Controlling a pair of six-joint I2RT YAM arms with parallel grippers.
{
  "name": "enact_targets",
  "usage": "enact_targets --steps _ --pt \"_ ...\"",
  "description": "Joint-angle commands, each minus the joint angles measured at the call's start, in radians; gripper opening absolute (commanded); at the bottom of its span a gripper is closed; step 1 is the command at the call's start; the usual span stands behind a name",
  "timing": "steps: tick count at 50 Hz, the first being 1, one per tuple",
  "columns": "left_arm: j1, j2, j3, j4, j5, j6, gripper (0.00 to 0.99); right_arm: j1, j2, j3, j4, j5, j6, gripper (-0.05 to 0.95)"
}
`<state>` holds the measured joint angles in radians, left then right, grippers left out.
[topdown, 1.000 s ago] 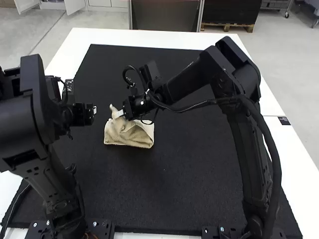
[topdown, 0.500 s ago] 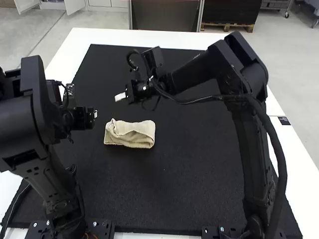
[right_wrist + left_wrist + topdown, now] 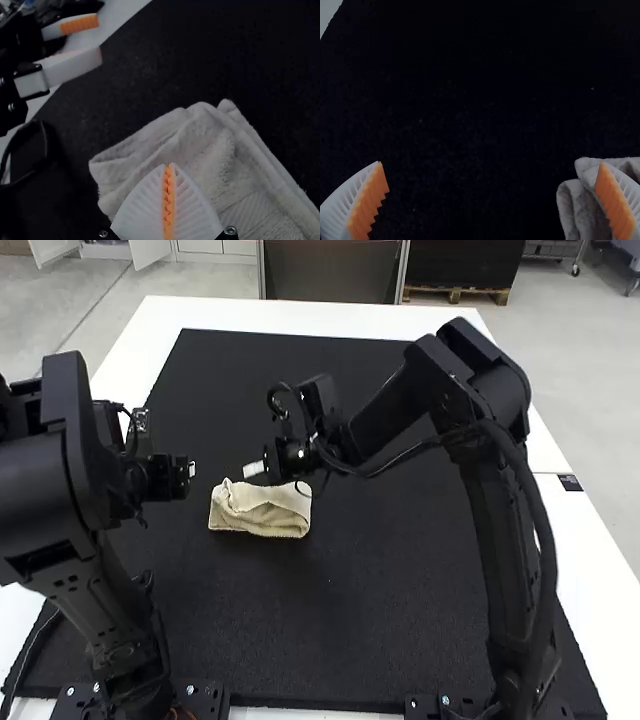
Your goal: Fold the towel.
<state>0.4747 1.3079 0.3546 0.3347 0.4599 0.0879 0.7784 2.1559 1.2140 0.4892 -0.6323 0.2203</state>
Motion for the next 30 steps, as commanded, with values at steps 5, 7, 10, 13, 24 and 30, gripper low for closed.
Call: enact_targets --steps 5,7,10,13,24,30 --pt "-0.007 -0.015 -0.013 0.007 0.006 -0.008 0.970 0.019 0.051 -0.025 0.061 -0.012 -0.006 -0.02" --pt "-0.007 -0.015 -0.013 0.009 0.008 -0.008 0.970 0.021 0.064 -0.030 0.072 -0.012 -0.006 -0.02" --pt "-0.007 -0.015 -0.013 0.010 0.010 -0.010 0.970 0.022 0.082 -0.037 0.097 -0.003 -0.006 -0.02" --pt "-0.007 -0.015 -0.013 0.012 0.011 -0.013 0.970 0.025 0.104 -0.048 0.127 0.008 -0.007 -0.02" --pt "-0.007 -0.015 -0.006 0.017 0.011 -0.017 0.970 0.064 0.190 -0.079 0.224 0.057 -0.041 -0.02" --pt "-0.007 -0.015 -0.005 0.018 0.011 -0.017 0.970 0.078 0.200 -0.085 0.265 0.060 -0.019 -0.02"
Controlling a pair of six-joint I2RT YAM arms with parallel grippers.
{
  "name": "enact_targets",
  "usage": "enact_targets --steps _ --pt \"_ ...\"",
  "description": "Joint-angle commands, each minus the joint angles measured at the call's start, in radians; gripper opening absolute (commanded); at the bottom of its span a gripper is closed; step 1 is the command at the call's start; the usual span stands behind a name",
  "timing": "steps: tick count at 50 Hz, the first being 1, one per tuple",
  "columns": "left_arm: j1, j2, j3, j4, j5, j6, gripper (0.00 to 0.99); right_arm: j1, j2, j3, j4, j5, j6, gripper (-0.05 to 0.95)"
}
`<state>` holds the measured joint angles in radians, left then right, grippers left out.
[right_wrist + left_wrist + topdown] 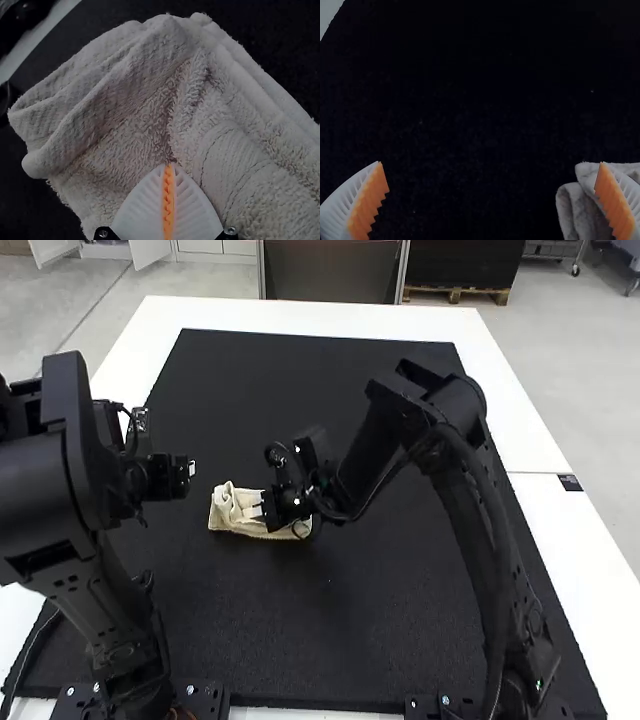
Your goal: Fold the towel.
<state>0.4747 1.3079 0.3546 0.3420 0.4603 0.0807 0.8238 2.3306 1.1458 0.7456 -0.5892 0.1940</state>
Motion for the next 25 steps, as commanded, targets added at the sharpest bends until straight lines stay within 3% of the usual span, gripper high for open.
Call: enact_targets --steps 1,15,21,25 --pt "-0.007 -0.015 -0.005 0.012 0.011 -0.010 0.970 0.031 0.024 -0.017 0.015 0.017 0.016 -0.02" --pt "-0.008 -0.052 0.072 -0.018 0.009 -0.055 0.970 -0.078 -0.252 -0.009 -0.022 0.015 0.090 -0.02" --pt "-0.039 -0.093 0.161 -0.081 0.009 -0.093 0.970 -0.160 -0.412 0.005 -0.088 0.015 0.099 -0.02" --pt "-0.081 -0.128 0.227 -0.115 0.005 -0.150 0.970 -0.216 -0.519 0.022 -0.134 0.017 0.099 -0.02"
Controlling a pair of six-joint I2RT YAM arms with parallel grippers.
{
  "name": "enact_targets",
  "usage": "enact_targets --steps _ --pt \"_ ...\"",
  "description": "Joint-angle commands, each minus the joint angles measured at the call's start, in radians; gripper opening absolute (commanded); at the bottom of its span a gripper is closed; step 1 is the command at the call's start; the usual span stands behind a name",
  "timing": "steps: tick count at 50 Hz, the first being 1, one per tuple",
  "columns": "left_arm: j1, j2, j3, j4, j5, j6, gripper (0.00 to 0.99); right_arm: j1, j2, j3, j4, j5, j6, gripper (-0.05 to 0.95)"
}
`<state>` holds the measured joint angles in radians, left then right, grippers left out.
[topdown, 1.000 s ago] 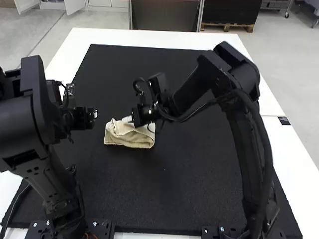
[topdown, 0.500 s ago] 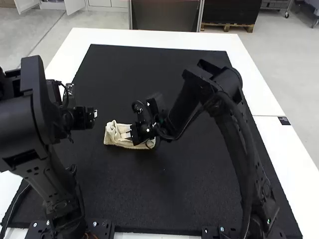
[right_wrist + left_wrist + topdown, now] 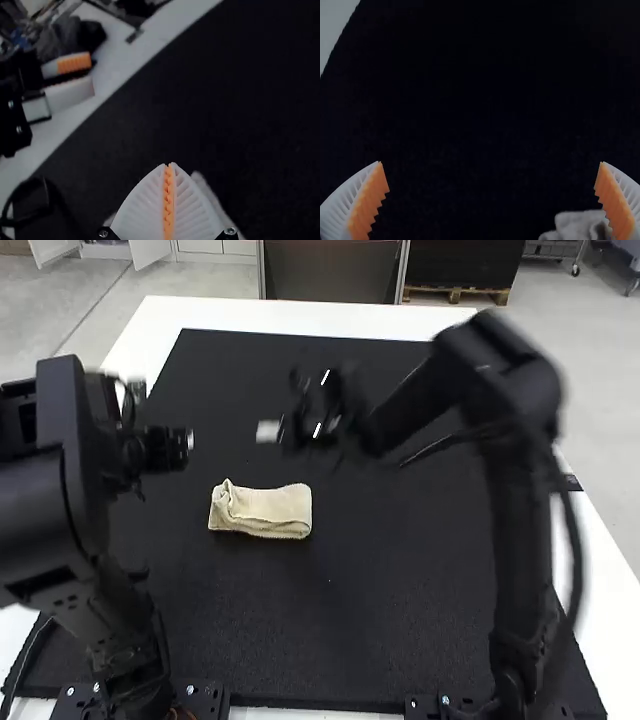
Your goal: Fold the towel.
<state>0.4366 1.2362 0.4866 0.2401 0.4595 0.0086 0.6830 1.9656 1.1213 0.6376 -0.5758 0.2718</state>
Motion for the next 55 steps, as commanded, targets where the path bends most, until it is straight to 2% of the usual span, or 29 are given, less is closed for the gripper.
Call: enact_targets --steps 1,7,15,20,25,31,35,46,52,55 --pt "-0.053 -0.064 0.109 -0.018 0.005 -0.090 0.970 -0.088 -0.174 0.049 -0.035 0.004 0.021 -0.02" --pt "-0.142 -0.126 0.199 -0.061 -0.021 -0.190 0.970 -0.186 -0.327 0.063 -0.072 0.004 0.052 -0.02" --pt "-0.263 -0.221 0.274 -0.105 -0.079 -0.275 0.970 -0.319 -0.510 0.035 -0.107 -0.010 0.109 -0.02" --pt "-0.242 -0.254 0.306 -0.151 -0.068 -0.286 0.967 -0.393 -0.626 -0.014 -0.105 -0.022 0.165 -0.02" --pt "-0.243 -0.299 0.325 -0.168 -0.062 -0.291 0.967 -0.462 -0.735 -0.064 -0.101 -0.033 0.227 -0.01" --pt "-0.289 -0.388 0.328 -0.142 -0.065 -0.291 0.966 -0.545 -0.881 -0.117 -0.098 -0.056 0.277 0.00" --pt "-0.297 -0.435 0.323 -0.136 -0.067 -0.292 0.966 -0.586 -0.956 -0.146 -0.076 -0.067 0.319 0.00" --pt "-0.280 -0.643 0.291 -0.125 -0.067 -0.366 0.966 -0.681 -1.191 -0.241 -0.052 -0.127 0.405 0.01" --pt "-0.265 -0.750 0.239 -0.085 -0.068 -0.397 0.966 -0.731 -1.292 -0.310 -0.021 -0.142 0.429 0.01" --pt "-0.253 -0.796 0.205 -0.067 -0.068 -0.427 0.962 -0.752 -1.349 -0.345 -0.023 -0.150 0.431 0.01"
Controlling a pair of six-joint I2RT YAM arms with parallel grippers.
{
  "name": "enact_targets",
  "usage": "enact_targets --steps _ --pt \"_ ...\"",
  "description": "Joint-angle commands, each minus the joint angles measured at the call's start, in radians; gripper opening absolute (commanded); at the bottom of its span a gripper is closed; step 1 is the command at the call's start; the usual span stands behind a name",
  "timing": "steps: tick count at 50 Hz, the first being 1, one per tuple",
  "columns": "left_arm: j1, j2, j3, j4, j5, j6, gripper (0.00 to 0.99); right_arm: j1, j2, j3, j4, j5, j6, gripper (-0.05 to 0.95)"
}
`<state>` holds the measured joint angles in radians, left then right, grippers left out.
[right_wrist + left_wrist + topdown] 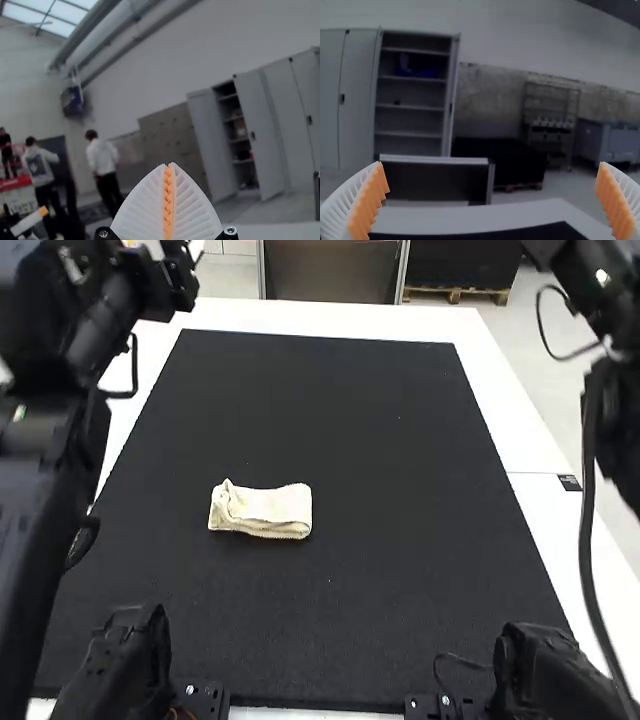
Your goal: Fold the towel.
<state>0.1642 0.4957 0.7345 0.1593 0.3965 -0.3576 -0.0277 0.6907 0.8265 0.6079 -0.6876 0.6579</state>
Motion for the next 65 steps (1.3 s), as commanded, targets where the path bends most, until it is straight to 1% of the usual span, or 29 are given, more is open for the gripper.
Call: enact_targets --steps 1,8,13,17,23,25,26,28,30,32,34,35,37,38,39,42,45,47,49,50,52,56,57,58,59,61,62,63,65 --pt "0.024 -0.069 -0.053 0.020 -0.001 -0.072 0.962 -0.048 -0.097 -0.063 0.007 -0.038 0.049 0.01" --pt "0.051 -0.172 -0.129 0.048 0.004 -0.076 0.956 -0.081 -0.250 -0.159 0.021 -0.049 0.074 0.01" --pt "0.054 -0.269 -0.175 0.069 0.002 -0.083 0.952 -0.077 -0.335 -0.219 0.030 -0.061 0.097 0.01" --pt "0.054 -0.362 -0.204 0.079 -0.013 -0.067 0.952 -0.060 -0.405 -0.259 0.036 -0.059 0.103 0.01" --pt "0.063 -0.483 -0.247 0.046 -0.035 -0.049 0.954 -0.044 -0.523 -0.302 0.044 -0.043 0.098 0.03" --pt "0.066 -0.502 -0.261 0.034 -0.038 -0.047 0.954 -0.044 -0.569 -0.311 0.038 -0.021 0.083 0.03" --pt "0.067 -0.497 -0.264 0.009 -0.038 -0.043 0.956 -0.046 -0.599 -0.317 0.035 -0.003 0.075 0.04" --pt "0.067 -0.497 -0.271 -0.010 -0.041 -0.023 0.956 -0.048 -0.648 -0.319 0.018 0.013 0.062 0.06" --pt "0.066 -0.497 -0.276 -0.024 -0.058 0.008 0.956 -0.049 -0.689 -0.320 -0.016 0.040 0.031 0.08" --pt "0.064 -0.497 -0.280 -0.047 -0.065 0.057 0.956 -0.052 -0.691 -0.311 -0.046 0.049 0.000 0.11" --pt "0.064 -0.499 -0.285 -0.083 -0.070 0.091 0.956 -0.052 -0.680 -0.305 -0.111 0.057 -0.007 0.20" --pt "0.064 -0.497 -0.287 -0.092 -0.082 0.105 0.957 -0.052 -0.680 -0.310 -0.129 0.065 -0.014 0.26" --pt "0.064 -0.497 -0.299 -0.087 -0.094 0.120 0.959 -0.052 -0.685 -0.316 -0.132 0.102 -0.043 0.39" --pt "0.064 -0.497 -0.302 -0.069 -0.090 0.124 0.959 -0.052 -0.685 -0.316 -0.135 0.114 -0.066 0.48" --pt "0.063 -0.497 -0.305 -0.043 -0.084 0.131 0.959 -0.052 -0.685 -0.316 -0.140 0.128 -0.090 0.63" --pt "0.063 -0.497 -0.307 -0.009 -0.045 0.154 0.959 -0.052 -0.685 -0.323 -0.143 0.178 -0.138 0.91" --pt "0.061 -0.497 -0.317 0.013 -0.025 0.213 0.959 -0.052 -0.686 -0.343 -0.128 0.232 -0.242 0.92" --pt "0.063 -0.497 -0.330 0.023 -0.027 0.279 0.959 -0.054 -0.686 -0.351 -0.129 0.235 -0.300 0.92" --pt "0.063 -0.499 -0.353 0.040 -0.028 0.359 0.959 -0.052 -0.685 -0.371 -0.134 0.241 -0.359 0.92" --pt "0.063 -0.499 -0.363 0.052 -0.028 0.382 0.959 -0.052 -0.686 -0.383 -0.135 0.255 -0.402 0.92" --pt "0.061 -0.497 -0.388 0.088 -0.022 0.399 0.959 -0.054 -0.686 -0.418 -0.131 0.290 -0.474 0.92" --pt "0.061 -0.497 -0.452 0.143 0.011 0.421 0.957 -0.054 -0.686 -0.501 -0.103 0.387 -0.520 0.92" --pt "0.061 -0.497 -0.469 0.155 0.013 0.428 0.957 -0.054 -0.686 -0.520 -0.103 0.387 -0.560 0.92" --pt "0.063 -0.497 -0.489 0.171 0.010 0.428 0.957 -0.054 -0.686 -0.543 -0.103 0.388 -0.627 0.92" --pt "0.064 -0.499 -0.506 0.178 0.001 0.427 0.959 -0.054 -0.686 -0.558 -0.103 0.392 -0.676 0.92" --pt "0.067 -0.497 -0.537 0.206 -0.054 0.428 0.954 -0.054 -0.686 -0.584 -0.105 0.393 -0.705 0.92" --pt "0.069 -0.497 -0.555 0.226 -0.113 0.430 0.941 -0.055 -0.686 -0.598 -0.103 0.395 -0.710 0.92" --pt "0.069 -0.497 -0.577 0.247 -0.185 0.436 0.918 -0.054 -0.686 -0.615 -0.103 0.398 -0.721 0.92" --pt "0.069 -0.497 -0.612 0.275 -0.288 0.471 0.893 -0.054 -0.686 -0.649 -0.100 0.416 -0.733 0.92"
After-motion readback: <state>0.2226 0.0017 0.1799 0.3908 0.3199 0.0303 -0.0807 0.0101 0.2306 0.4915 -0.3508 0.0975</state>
